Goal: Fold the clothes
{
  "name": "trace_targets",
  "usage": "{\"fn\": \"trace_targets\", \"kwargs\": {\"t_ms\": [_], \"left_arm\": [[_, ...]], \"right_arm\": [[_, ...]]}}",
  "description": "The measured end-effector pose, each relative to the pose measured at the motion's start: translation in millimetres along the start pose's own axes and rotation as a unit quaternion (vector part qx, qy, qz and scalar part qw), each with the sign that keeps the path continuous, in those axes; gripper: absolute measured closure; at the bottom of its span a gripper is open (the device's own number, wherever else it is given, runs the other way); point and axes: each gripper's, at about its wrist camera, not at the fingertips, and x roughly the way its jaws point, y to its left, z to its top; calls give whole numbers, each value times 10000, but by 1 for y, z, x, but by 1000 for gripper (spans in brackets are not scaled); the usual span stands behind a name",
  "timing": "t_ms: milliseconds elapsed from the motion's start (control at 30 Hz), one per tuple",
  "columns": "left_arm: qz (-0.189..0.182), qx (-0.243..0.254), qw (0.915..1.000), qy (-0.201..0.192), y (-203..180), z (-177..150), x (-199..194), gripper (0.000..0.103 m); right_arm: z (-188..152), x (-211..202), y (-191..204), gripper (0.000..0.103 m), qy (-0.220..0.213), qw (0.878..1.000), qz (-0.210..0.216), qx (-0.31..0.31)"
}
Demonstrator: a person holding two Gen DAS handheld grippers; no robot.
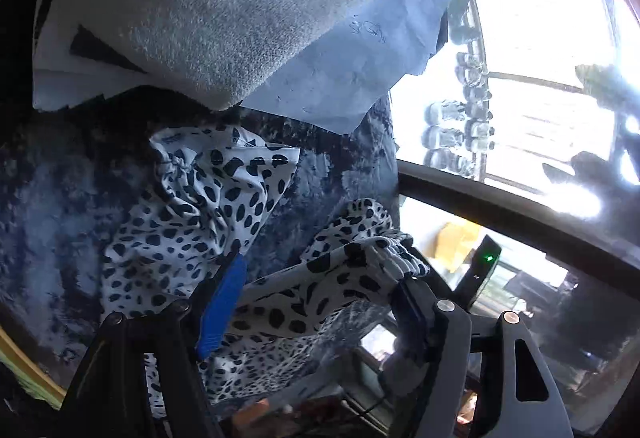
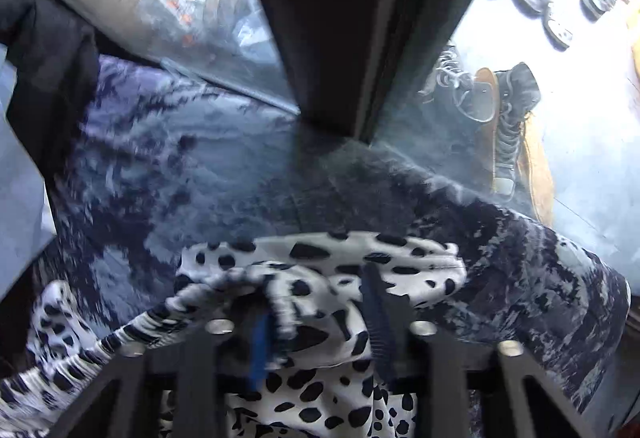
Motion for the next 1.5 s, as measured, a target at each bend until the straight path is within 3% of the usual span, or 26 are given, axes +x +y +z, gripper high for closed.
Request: {"fn": "trace_targets", "kwargs": {"t_ms": [133, 233, 333, 433, 500, 533, 567, 700, 767, 1033, 1133, 1367, 1500], "left_arm": [[-801, -146, 9963, 284, 11, 1, 13, 32], [-977, 18, 9949, 240, 9, 3, 7, 29], [-880, 210, 9957, 214, 9, 6, -11, 26], [-122, 562, 9982, -187, -2, 1, -28, 25], [489, 1137, 9913, -455, -24, -12, -29, 25], [579, 1463, 9865, -464, -39, -21, -24, 25], [660, 1781, 9807, -463, -53, -30, -18, 25], [781, 2623, 9618, -126, -96, -60, 24, 24], [1115, 2705, 9560, -223, -96, -66, 48, 24], [2453, 2927, 9220, -639, -92, -82, 141, 24], [2877, 2769, 9143, -680, -86, -79, 166, 24], [2979, 2409, 9216, -625, -70, -70, 183, 27], [3301, 2387, 9103, -732, -65, -65, 187, 27]], "right_arm": [[-4, 10, 11, 81, -80, 9987, -376, -337], [-5, 17, 13, 82, -96, 9975, -584, -384], [-4, 24, 5, 81, -66, 9978, -618, -250], [-6, 25, 2, 79, -89, 9986, -423, -308], [-9, 21, 6, 72, -208, 9981, -346, -468], [-9, 19, 7, 62, -245, 9981, -279, -496], [-9, 17, 5, 60, -253, 9985, -163, -454], [-7, 11, -8, 59, -100, 9984, 539, -101], [-8, 8, -18, 58, 13, 9958, 912, 78], [-27, -17, -33, 50, -183, 9921, 1219, 227], [-33, -19, -35, 49, -218, 9915, 1286, 15], [-39, -24, -56, 49, -102, 9821, 1871, 210], [-41, -40, -65, 48, -280, 9772, 2091, 244]]}}
